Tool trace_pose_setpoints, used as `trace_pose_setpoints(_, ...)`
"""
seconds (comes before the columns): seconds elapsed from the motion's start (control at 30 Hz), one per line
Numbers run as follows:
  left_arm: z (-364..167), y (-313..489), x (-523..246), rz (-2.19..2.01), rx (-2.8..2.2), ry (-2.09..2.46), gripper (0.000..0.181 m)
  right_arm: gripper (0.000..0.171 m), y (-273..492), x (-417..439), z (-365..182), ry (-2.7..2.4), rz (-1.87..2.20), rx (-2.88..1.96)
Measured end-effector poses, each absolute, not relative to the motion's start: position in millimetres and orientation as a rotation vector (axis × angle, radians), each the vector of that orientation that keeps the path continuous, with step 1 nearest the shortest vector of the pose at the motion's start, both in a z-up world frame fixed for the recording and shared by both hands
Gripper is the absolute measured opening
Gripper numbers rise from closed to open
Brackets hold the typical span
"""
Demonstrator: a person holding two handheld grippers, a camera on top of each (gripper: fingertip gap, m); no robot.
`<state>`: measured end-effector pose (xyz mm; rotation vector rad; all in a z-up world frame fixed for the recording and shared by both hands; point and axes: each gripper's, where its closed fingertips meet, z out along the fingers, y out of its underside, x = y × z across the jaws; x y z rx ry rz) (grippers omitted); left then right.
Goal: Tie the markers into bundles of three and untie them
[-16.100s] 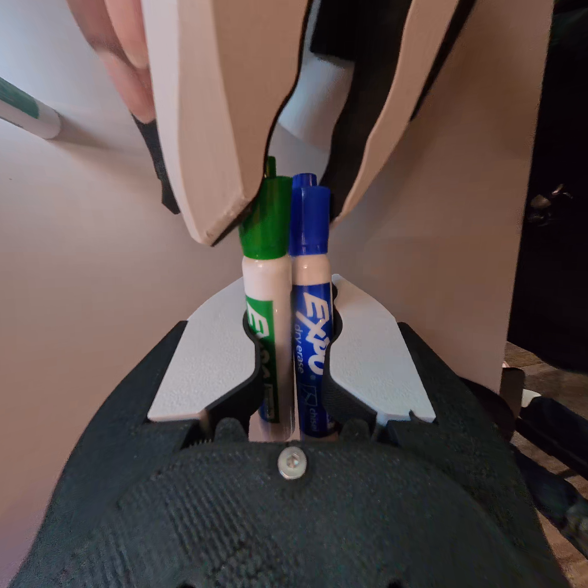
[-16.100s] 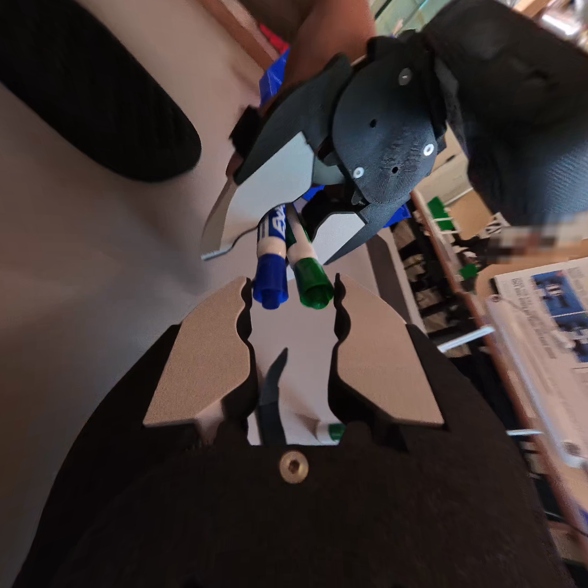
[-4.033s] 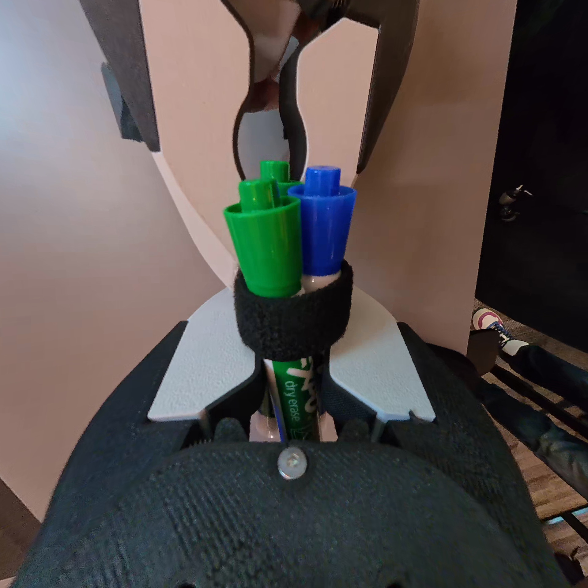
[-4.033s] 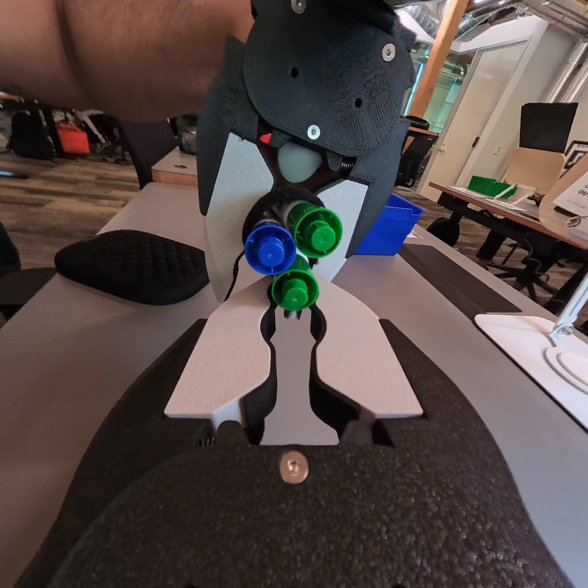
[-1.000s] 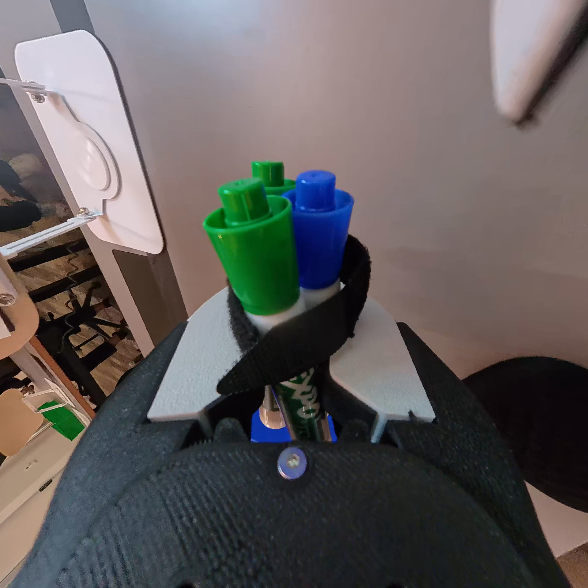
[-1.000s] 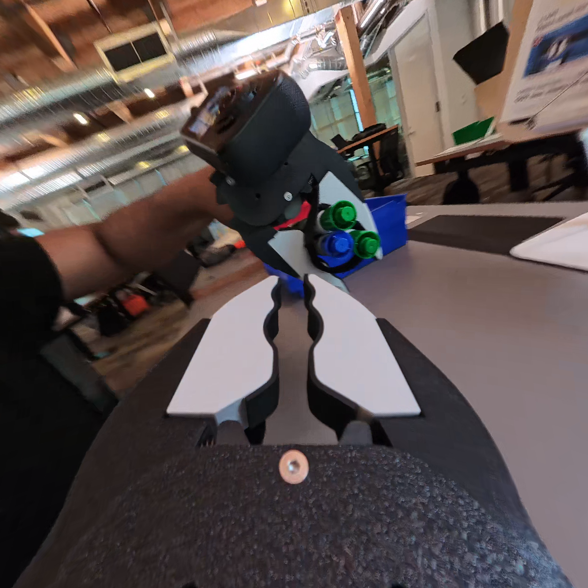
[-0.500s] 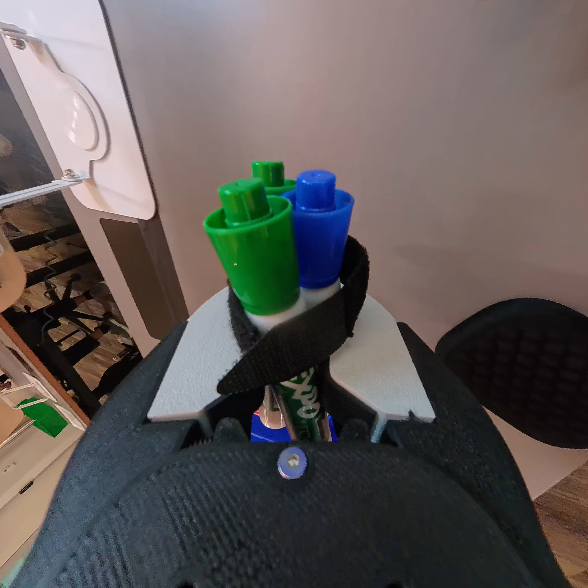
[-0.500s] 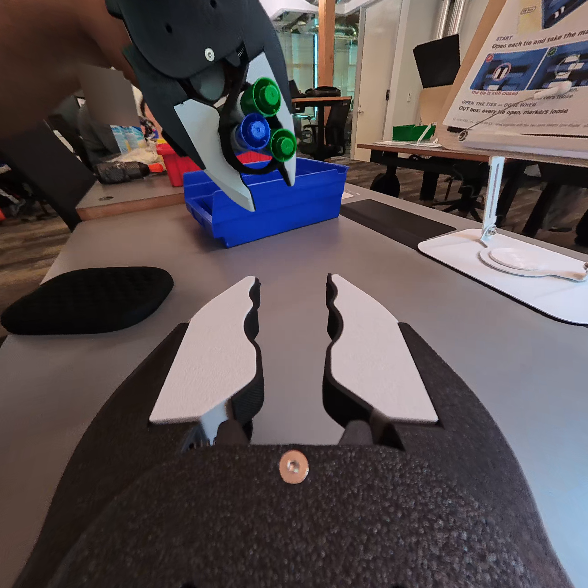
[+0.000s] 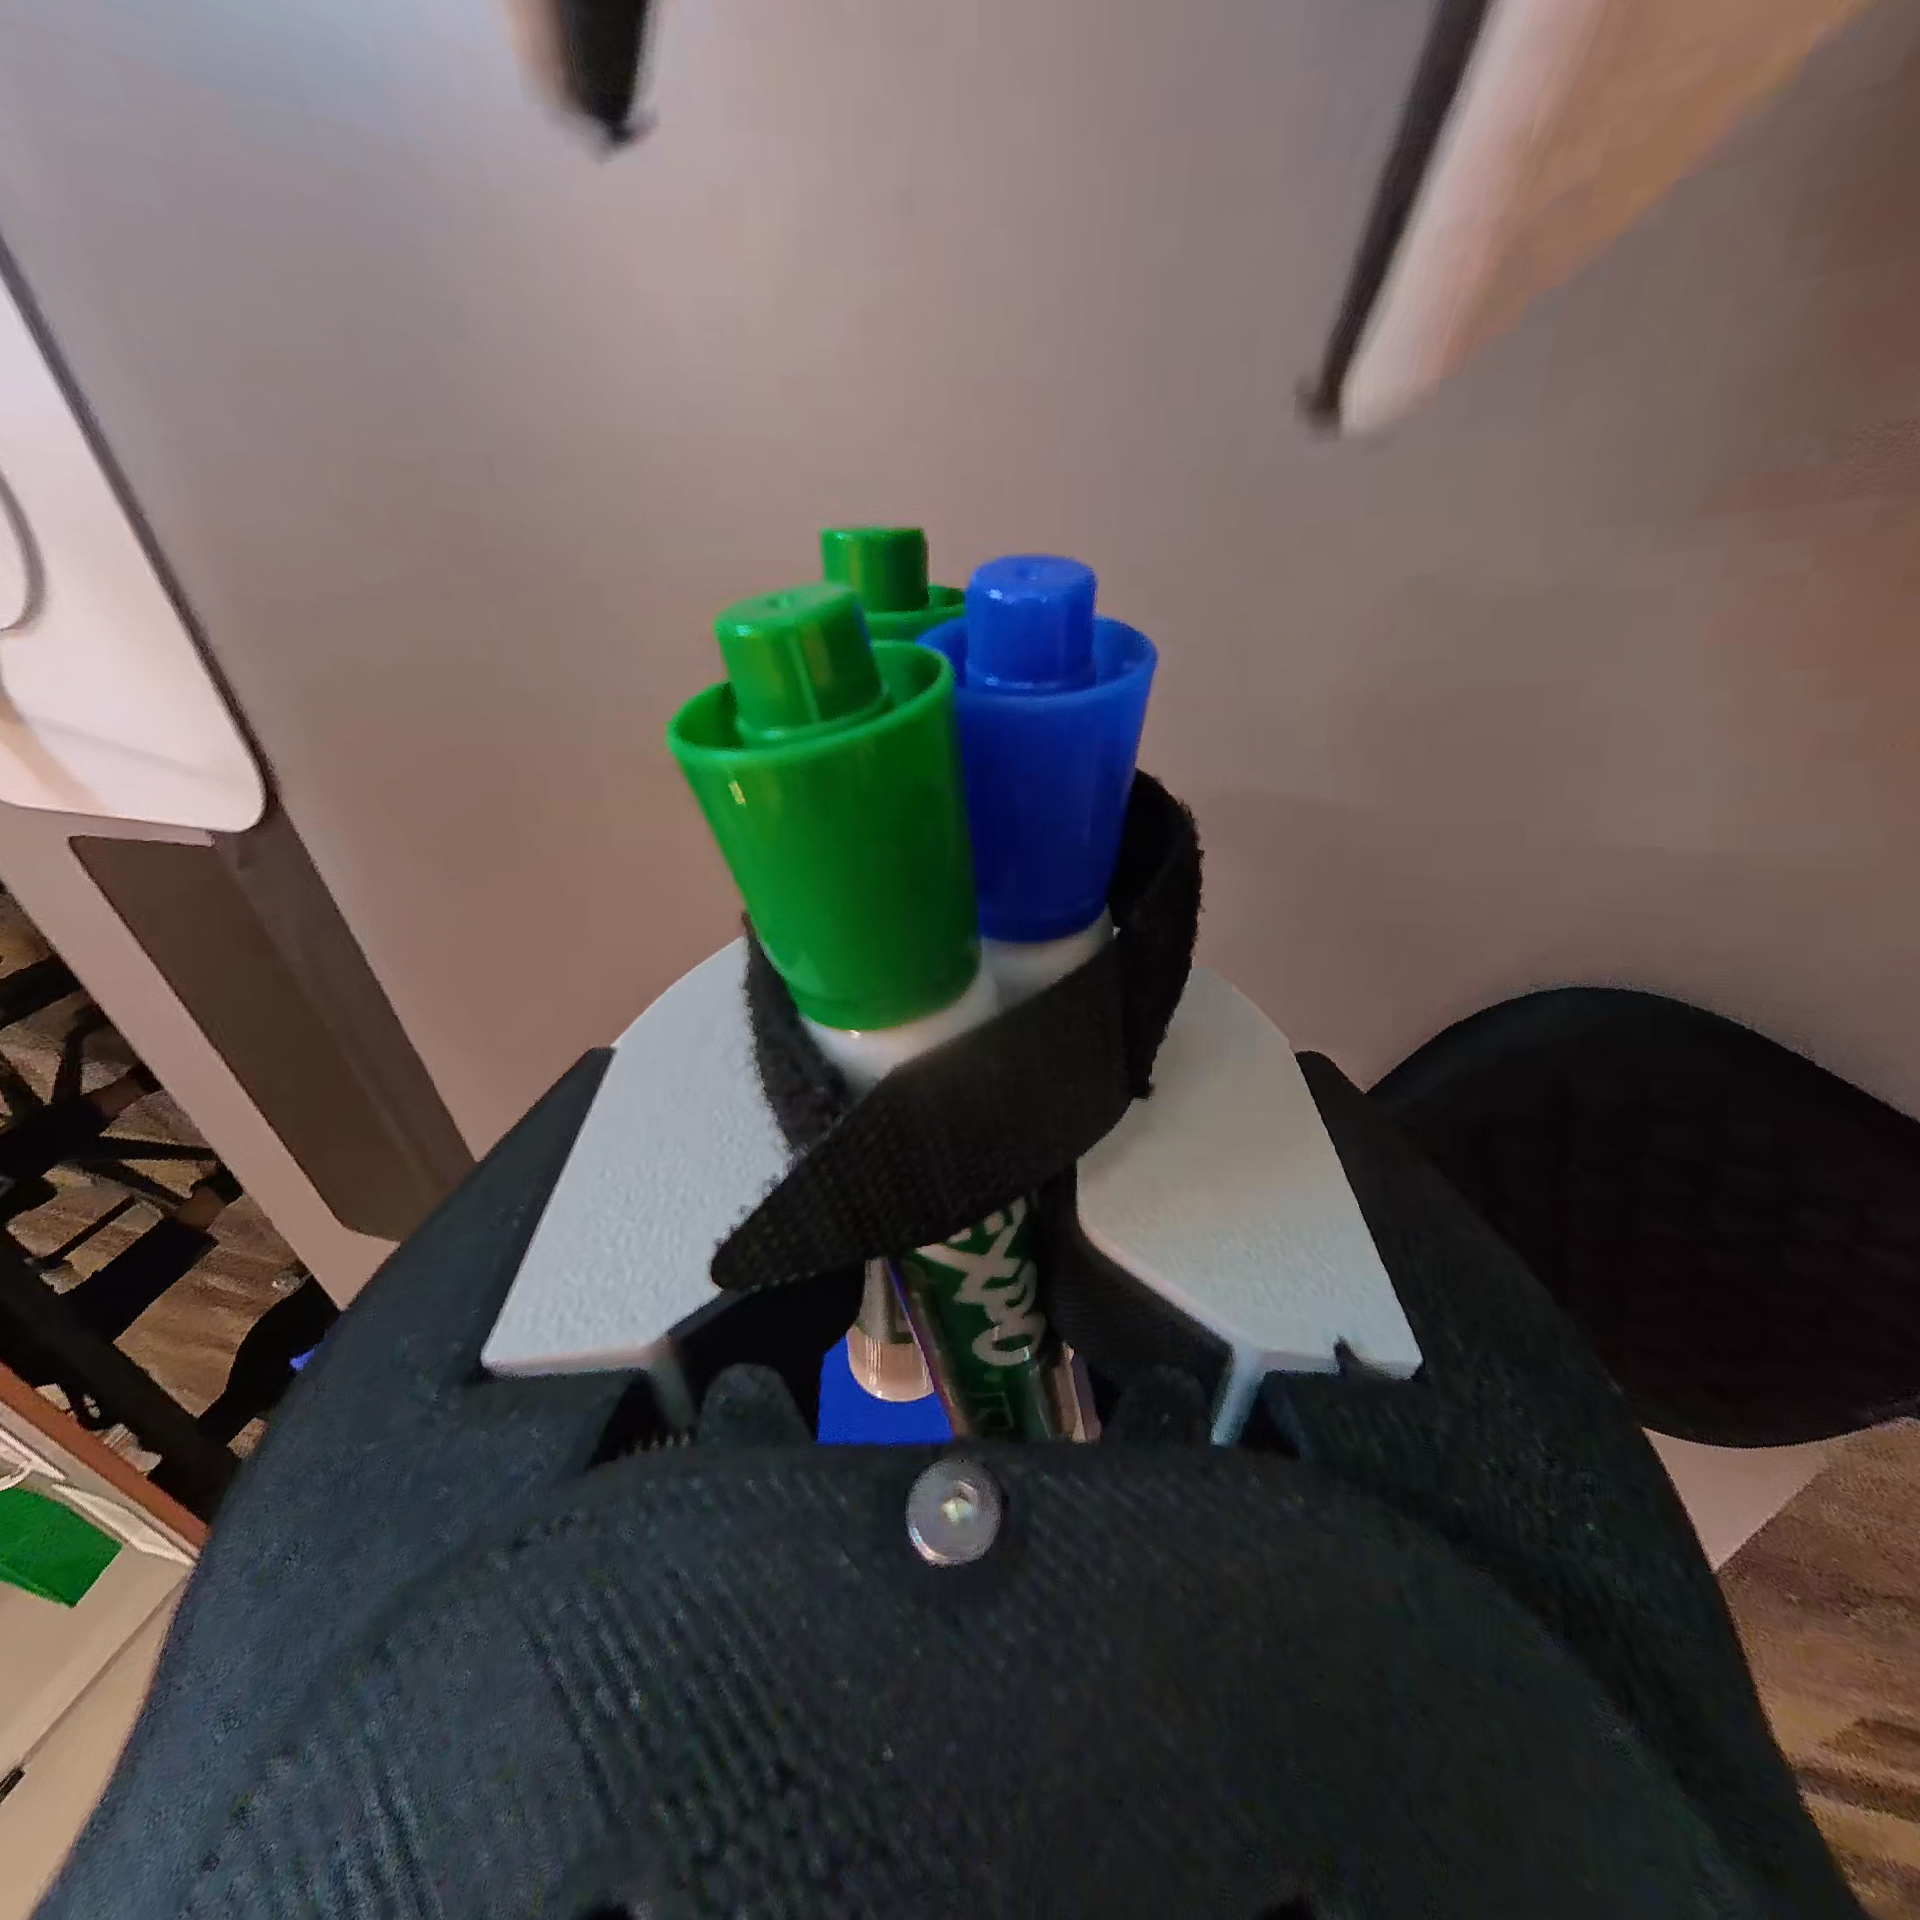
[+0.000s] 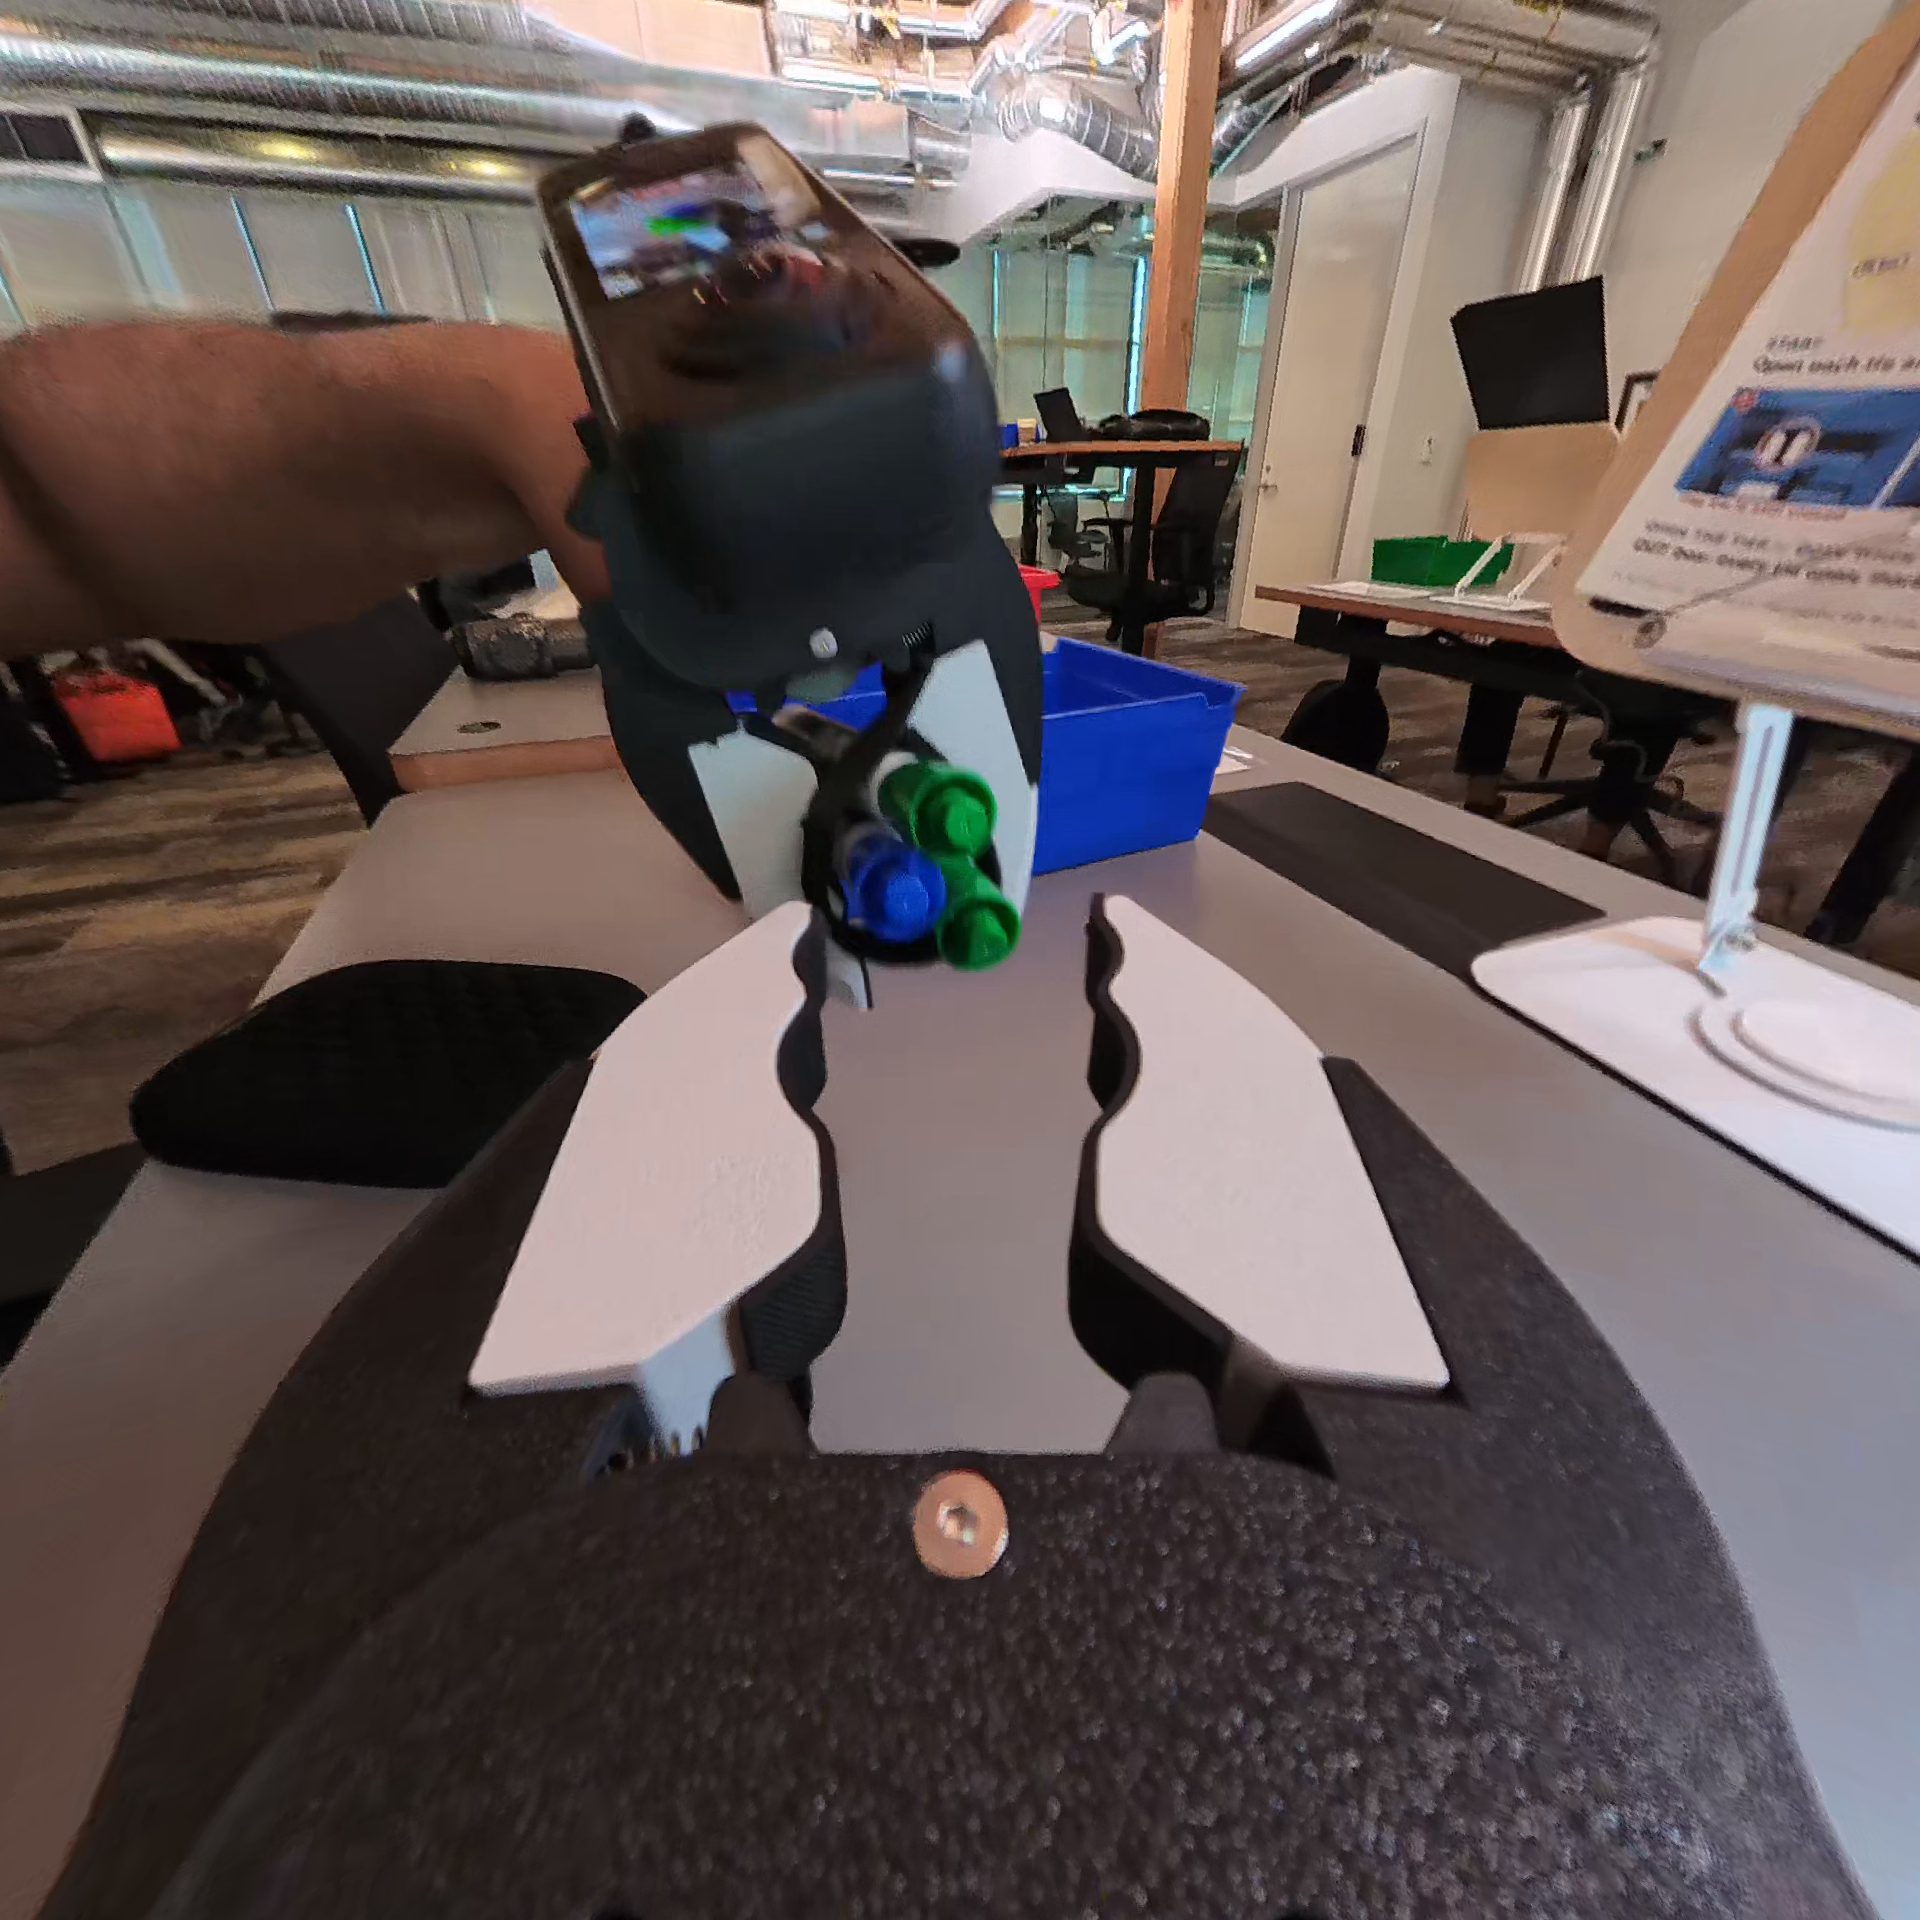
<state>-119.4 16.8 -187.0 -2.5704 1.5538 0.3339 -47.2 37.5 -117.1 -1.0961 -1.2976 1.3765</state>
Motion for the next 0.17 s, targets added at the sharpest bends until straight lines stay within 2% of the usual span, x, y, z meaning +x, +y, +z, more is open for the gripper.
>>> trace_pose_setpoints(0.07, -193, 18, -114, 0.314, -2.580, 1.575, 0.040, 0.057, 31, -56, -115, -1.356, 1.359, -1.062)
trace_pose_setpoints(0.17, -200, 20, -107, 0.286, -2.592, 1.601, 0.040, 0.058, 23, -66, -111, -1.414, 1.342, -1.013)
